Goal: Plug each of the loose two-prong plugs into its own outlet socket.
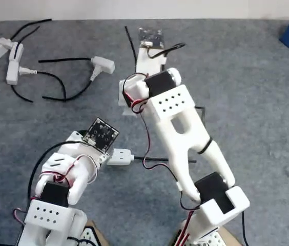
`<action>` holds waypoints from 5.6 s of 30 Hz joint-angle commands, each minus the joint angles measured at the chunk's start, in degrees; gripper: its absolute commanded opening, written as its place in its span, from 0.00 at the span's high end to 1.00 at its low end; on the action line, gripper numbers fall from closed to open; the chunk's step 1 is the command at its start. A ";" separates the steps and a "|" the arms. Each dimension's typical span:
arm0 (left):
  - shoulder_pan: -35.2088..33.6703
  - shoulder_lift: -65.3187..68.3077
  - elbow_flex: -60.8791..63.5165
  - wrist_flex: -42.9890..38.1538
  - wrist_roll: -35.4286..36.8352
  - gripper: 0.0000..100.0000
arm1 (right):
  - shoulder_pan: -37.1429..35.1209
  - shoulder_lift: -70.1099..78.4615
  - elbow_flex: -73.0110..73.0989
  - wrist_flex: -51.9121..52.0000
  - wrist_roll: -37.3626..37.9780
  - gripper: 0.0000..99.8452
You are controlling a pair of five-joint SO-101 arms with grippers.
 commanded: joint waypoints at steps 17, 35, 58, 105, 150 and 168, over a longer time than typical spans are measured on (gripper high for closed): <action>0.04 -0.75 -8.13 -5.63 4.13 0.62 | -5.49 -0.92 13.05 -5.85 -0.44 0.99; -3.21 -0.75 -2.51 -9.49 4.40 0.62 | -7.16 -16.57 10.59 7.69 4.04 0.99; 0.48 -0.75 -8.04 -2.55 6.42 0.62 | 0.22 -6.29 10.33 -0.22 5.10 0.99; -17.89 -0.84 -7.87 -5.01 6.42 0.62 | -4.97 -9.54 16.66 5.41 3.16 0.99; -28.79 -0.84 -7.96 -9.58 6.15 0.62 | -9.19 -9.54 27.65 -5.49 -0.97 0.99; -28.62 -0.75 -7.96 -10.55 6.42 0.62 | -10.07 -9.63 35.12 -7.08 3.96 0.99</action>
